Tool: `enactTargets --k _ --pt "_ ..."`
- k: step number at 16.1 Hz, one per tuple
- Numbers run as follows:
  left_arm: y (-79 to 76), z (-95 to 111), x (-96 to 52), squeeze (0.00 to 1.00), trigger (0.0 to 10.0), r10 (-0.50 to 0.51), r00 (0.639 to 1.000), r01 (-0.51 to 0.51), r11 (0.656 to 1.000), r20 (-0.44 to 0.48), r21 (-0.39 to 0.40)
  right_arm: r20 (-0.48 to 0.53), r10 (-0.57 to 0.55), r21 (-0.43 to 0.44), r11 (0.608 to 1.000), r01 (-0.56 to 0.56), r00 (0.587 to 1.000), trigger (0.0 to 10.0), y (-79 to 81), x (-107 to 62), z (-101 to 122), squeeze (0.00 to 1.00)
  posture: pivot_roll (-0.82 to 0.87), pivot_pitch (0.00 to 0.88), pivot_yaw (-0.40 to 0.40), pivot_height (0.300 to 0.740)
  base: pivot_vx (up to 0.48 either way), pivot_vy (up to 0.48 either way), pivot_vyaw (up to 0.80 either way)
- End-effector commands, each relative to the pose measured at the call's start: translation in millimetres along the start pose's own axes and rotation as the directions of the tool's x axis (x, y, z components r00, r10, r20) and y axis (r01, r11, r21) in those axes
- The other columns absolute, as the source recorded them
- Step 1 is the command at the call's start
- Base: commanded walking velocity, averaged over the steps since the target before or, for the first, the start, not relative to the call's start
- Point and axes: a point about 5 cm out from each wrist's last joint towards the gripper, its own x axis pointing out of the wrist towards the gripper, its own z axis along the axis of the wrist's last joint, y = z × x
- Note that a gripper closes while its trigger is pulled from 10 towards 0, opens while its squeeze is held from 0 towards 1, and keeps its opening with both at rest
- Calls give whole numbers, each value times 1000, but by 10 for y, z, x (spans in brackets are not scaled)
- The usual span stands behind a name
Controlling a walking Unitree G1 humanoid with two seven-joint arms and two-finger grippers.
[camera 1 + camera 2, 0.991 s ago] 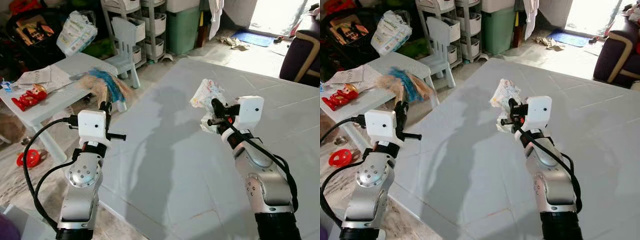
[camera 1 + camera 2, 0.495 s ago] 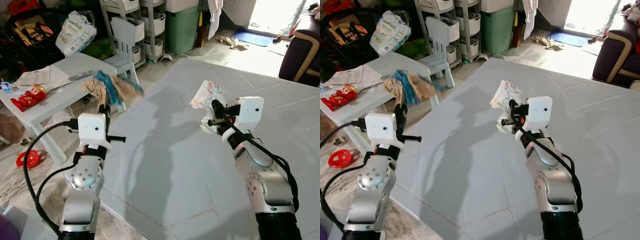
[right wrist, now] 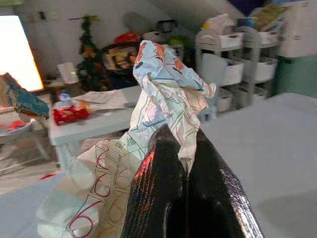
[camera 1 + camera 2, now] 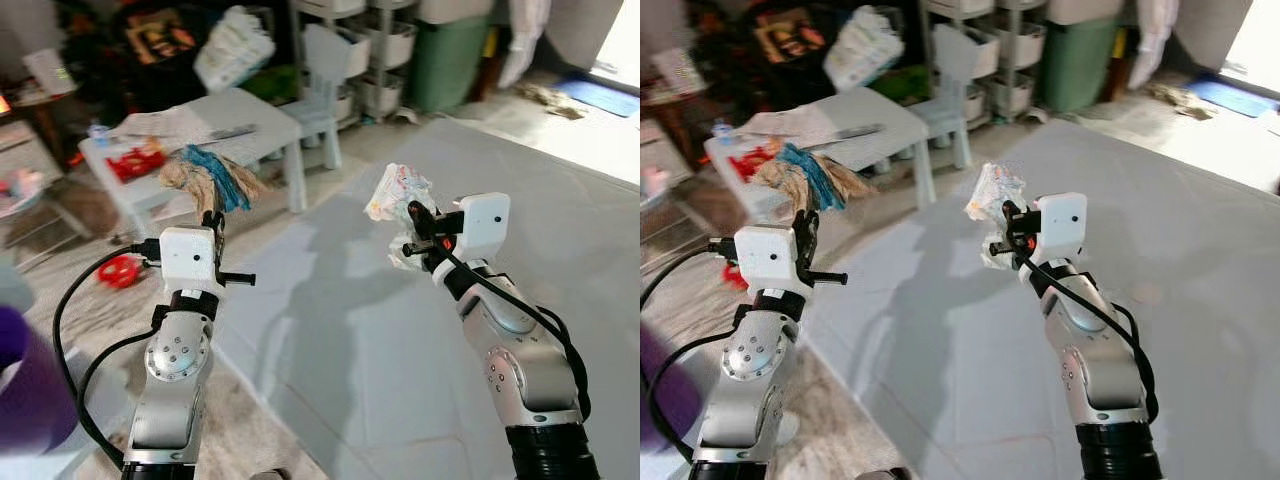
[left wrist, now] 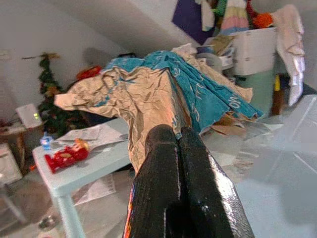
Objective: Picking trash to rubbish bin
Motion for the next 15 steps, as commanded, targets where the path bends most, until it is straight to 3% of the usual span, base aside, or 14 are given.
enactTargets --k 1,15 --pt "18 4 9 0 0 9 1000 -9 1000 -6 -3 34 10 -3 1000 -10 999 10000 18 20 95 0 -1 36 13 740 0 0 800" --pt "15 -23 56 0 0 3 999 -5 999 -39 -52 40 36 7 999 -36 999 10000 54 29 100 0 -8 35 16 740 0 0 800"
